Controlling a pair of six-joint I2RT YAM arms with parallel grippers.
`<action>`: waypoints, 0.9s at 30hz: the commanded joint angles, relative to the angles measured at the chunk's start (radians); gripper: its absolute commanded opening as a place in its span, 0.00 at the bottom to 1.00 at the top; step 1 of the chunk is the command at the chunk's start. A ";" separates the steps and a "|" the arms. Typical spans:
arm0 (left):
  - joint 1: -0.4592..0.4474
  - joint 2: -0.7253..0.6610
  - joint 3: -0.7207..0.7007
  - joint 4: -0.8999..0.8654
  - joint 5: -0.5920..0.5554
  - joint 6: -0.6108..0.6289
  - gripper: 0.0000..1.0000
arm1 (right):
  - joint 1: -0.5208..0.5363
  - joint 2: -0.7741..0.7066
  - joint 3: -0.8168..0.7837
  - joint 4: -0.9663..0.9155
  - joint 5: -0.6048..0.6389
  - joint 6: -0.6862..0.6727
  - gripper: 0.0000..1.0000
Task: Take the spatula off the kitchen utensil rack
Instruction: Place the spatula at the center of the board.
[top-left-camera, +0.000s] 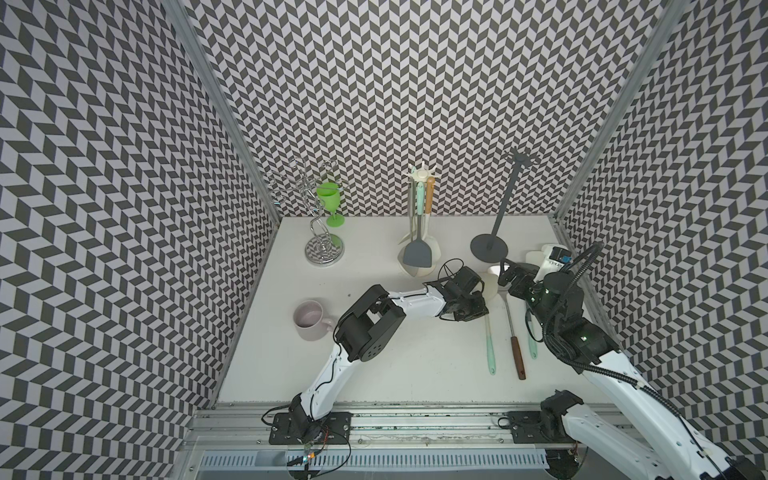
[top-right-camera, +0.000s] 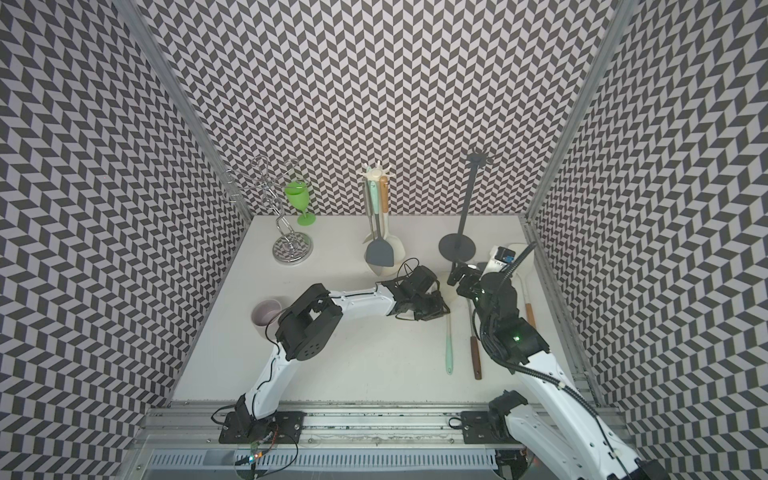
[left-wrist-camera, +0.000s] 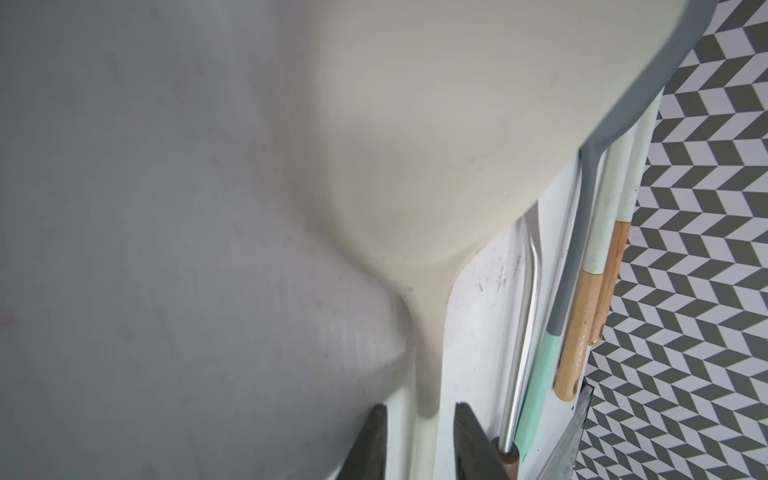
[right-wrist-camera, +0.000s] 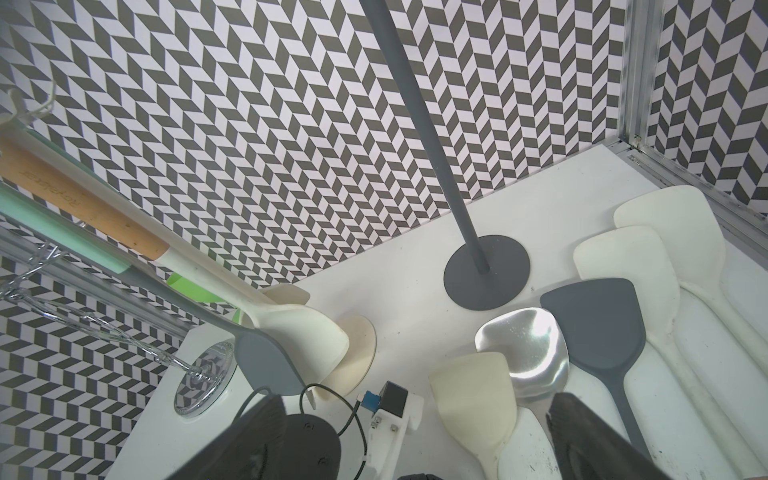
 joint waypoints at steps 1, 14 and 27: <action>-0.005 -0.072 -0.050 -0.054 -0.027 0.021 0.32 | -0.004 -0.021 -0.020 0.065 -0.022 -0.026 1.00; 0.041 -0.594 -0.513 0.129 -0.116 0.185 0.48 | -0.004 -0.033 0.036 -0.098 -0.001 -0.010 1.00; 0.114 -1.097 -0.827 0.139 -0.312 0.427 0.80 | -0.006 -0.178 -0.089 -0.073 -0.167 0.202 1.00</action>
